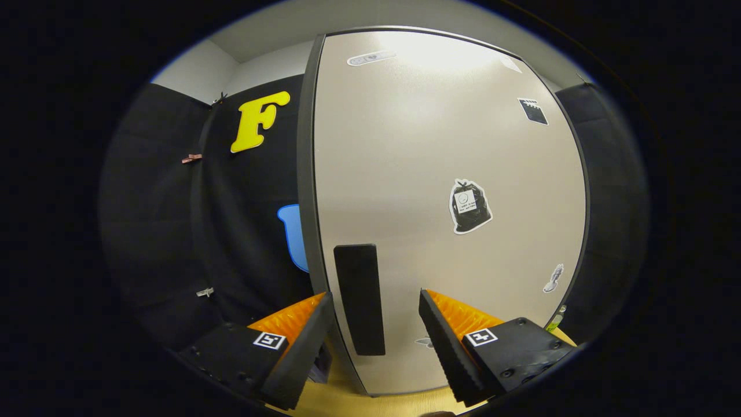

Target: Open the shoe cabinet door, grab the shoes and put them into the shoe cabinet, then close the shoe cabinet door.

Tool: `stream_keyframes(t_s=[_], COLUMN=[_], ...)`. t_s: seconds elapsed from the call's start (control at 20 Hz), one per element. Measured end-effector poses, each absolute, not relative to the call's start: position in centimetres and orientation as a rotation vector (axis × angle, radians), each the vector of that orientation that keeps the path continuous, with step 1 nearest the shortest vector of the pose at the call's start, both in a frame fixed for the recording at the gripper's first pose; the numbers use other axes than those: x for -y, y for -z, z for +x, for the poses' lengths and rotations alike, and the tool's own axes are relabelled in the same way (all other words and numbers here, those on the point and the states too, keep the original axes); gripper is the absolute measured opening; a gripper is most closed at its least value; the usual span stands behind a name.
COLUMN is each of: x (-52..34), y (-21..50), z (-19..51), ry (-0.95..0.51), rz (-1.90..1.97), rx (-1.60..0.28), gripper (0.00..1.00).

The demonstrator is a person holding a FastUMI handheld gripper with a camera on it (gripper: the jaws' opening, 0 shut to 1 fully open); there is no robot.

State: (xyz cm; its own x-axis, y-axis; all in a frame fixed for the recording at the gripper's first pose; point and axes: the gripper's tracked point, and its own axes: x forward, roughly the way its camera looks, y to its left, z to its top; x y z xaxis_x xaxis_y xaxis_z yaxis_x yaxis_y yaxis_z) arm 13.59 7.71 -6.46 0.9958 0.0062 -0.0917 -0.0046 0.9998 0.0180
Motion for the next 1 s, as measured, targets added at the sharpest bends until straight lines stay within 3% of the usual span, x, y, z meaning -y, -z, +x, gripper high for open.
stream_keyframes(t_s=[0.05, 0.15, 0.3, 0.4, 0.45, 0.65, 1.0], x=[-7.7, -8.0, -8.4, -8.7, -8.6, -8.5, -8.6], y=[6.5, 6.6, 6.2, 6.4, 6.5, 6.6, 6.5], z=[14.0, 14.2, 14.0, 14.3, 14.5, 14.4, 12.9], ry=[-0.002, 0.007, 0.006, 0.018, 0.023, 0.028, -0.001], rz=[0.017, 0.011, 0.001, -0.003, -0.008, -0.009, -0.028], rx=[-0.091, -0.087, -0.084, -0.078, -0.079, -0.085, -0.102], gripper=[0.95, 0.73, 0.67, 0.42, 0.44, 0.31, 0.31])
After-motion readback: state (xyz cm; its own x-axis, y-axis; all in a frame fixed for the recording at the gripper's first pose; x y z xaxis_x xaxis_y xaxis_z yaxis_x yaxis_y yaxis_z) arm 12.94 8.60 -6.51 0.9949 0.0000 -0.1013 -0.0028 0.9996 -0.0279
